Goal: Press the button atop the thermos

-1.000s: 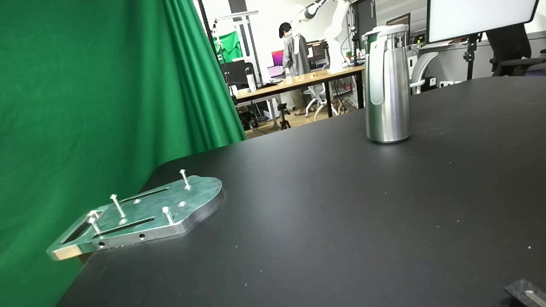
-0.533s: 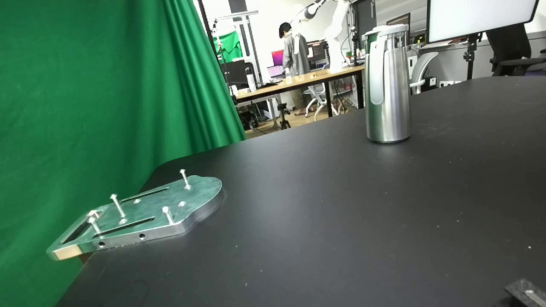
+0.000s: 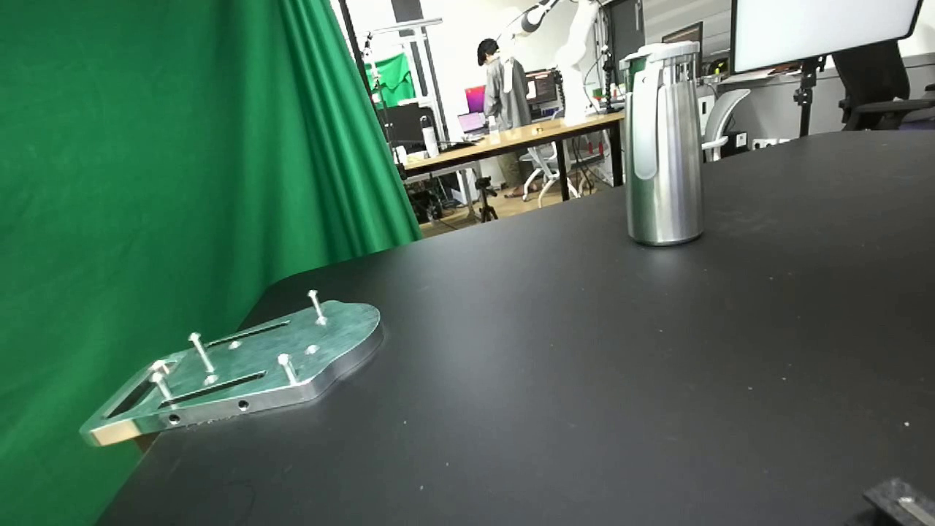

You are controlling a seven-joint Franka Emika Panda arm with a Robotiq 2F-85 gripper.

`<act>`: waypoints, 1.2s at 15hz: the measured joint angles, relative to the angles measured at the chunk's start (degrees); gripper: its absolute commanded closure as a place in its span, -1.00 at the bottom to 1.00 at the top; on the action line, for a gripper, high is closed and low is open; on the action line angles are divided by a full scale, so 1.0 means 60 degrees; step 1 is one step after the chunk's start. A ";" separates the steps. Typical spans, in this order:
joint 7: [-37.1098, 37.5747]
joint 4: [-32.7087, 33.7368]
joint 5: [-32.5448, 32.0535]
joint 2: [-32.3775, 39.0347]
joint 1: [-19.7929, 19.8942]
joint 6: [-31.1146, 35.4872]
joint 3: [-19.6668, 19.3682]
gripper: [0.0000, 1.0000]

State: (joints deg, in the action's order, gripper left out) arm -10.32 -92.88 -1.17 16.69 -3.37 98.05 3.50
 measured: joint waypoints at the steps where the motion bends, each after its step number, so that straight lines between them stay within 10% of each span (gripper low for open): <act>1: 0.0000 0.0003 0.0000 0.0000 0.0000 -0.0002 0.0000 0.98; 18: -0.0089 -0.0028 0.0098 0.0674 -0.0131 0.0436 0.0237 1.00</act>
State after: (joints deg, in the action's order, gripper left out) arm -10.86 -93.04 -0.58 20.73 -4.16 100.66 4.92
